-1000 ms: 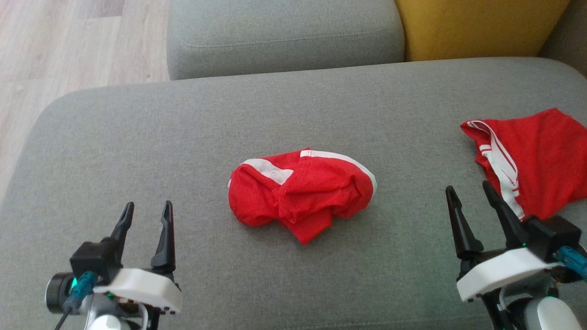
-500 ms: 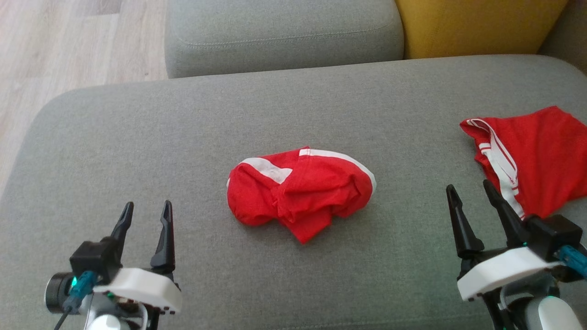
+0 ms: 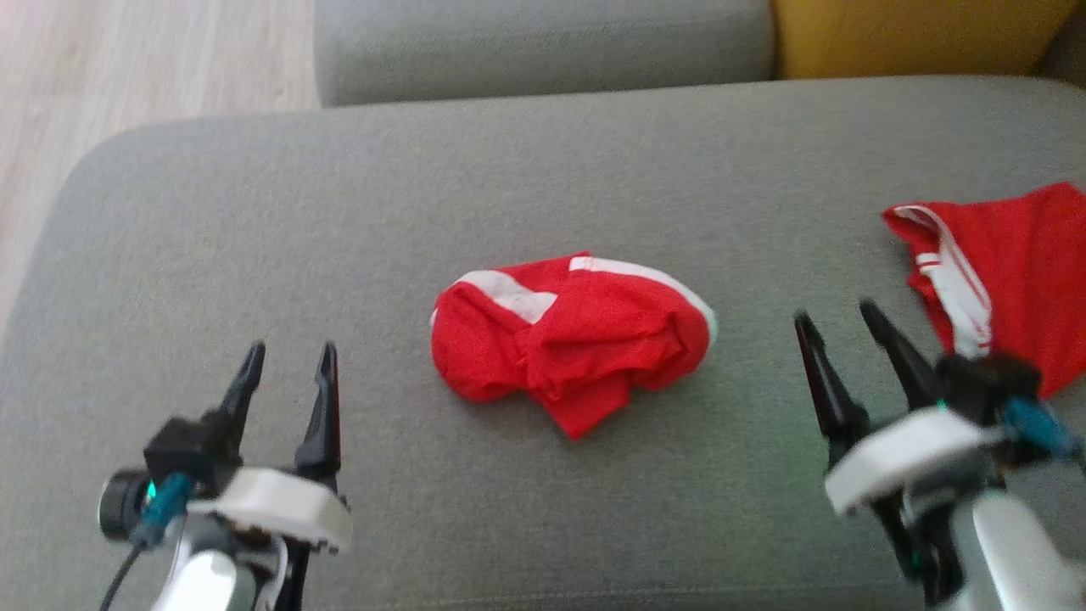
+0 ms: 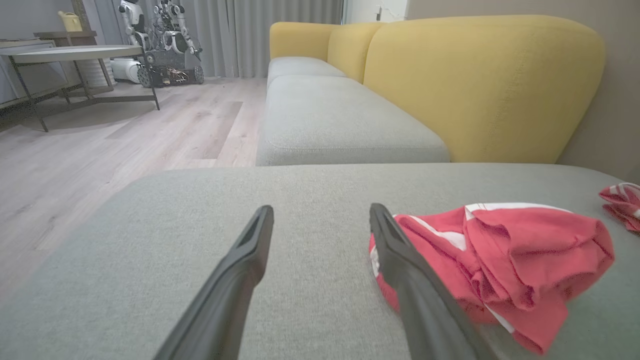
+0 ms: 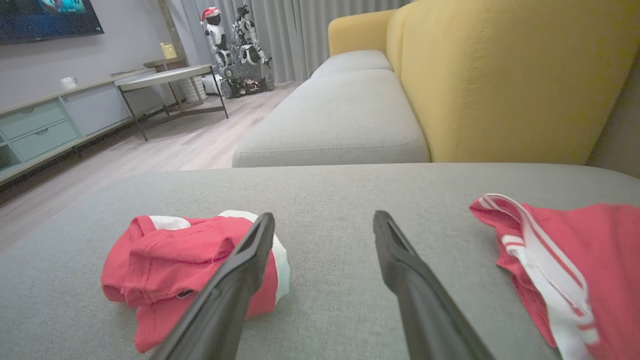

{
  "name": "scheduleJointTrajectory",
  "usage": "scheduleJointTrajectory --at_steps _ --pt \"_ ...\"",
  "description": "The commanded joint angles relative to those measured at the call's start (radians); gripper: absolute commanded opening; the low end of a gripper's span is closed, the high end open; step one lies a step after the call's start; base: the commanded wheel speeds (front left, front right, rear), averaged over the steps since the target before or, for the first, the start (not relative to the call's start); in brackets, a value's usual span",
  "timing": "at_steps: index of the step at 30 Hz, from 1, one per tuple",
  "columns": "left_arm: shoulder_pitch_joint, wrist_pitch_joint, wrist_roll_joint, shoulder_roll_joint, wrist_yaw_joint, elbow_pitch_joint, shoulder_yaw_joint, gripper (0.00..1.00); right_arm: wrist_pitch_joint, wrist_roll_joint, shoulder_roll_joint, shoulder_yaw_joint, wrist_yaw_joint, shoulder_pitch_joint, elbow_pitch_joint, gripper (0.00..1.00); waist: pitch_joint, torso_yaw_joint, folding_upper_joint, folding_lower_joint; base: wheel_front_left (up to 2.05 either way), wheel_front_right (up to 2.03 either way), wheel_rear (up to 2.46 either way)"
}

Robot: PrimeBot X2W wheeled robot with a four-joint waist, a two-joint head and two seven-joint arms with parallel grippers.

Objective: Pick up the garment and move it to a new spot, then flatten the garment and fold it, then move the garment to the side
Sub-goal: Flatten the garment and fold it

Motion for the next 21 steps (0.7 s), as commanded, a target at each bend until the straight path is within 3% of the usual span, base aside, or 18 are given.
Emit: scheduleJointTrajectory --at_steps 1,12,20,21 --pt "-0.074 -0.012 0.004 0.016 -0.005 -0.034 0.037 1.00 0.003 0.015 -0.031 0.035 -0.001 -0.091 -0.018 1.00 0.030 0.028 0.0000 0.0000 0.00 0.00 0.00" --pt "-0.205 -0.045 0.021 -0.027 -0.040 0.019 -0.006 1.00 0.118 0.169 -0.201 0.335 -0.001 -0.437 0.233 1.00 0.149 0.137 0.0000 0.0000 0.00 0.00 0.00" --pt "-0.238 -0.067 0.023 -0.053 -0.051 0.062 -0.015 1.00 0.261 0.352 -0.267 0.560 -0.001 -0.573 0.412 1.00 0.172 0.157 0.0000 0.0000 0.00 0.00 0.00" --pt "-0.240 -0.068 0.023 -0.055 -0.052 0.066 -0.014 1.00 0.254 0.372 -0.273 0.577 -0.001 -0.581 0.414 0.60 0.174 0.156 0.0000 0.0000 0.00 0.00 0.00"
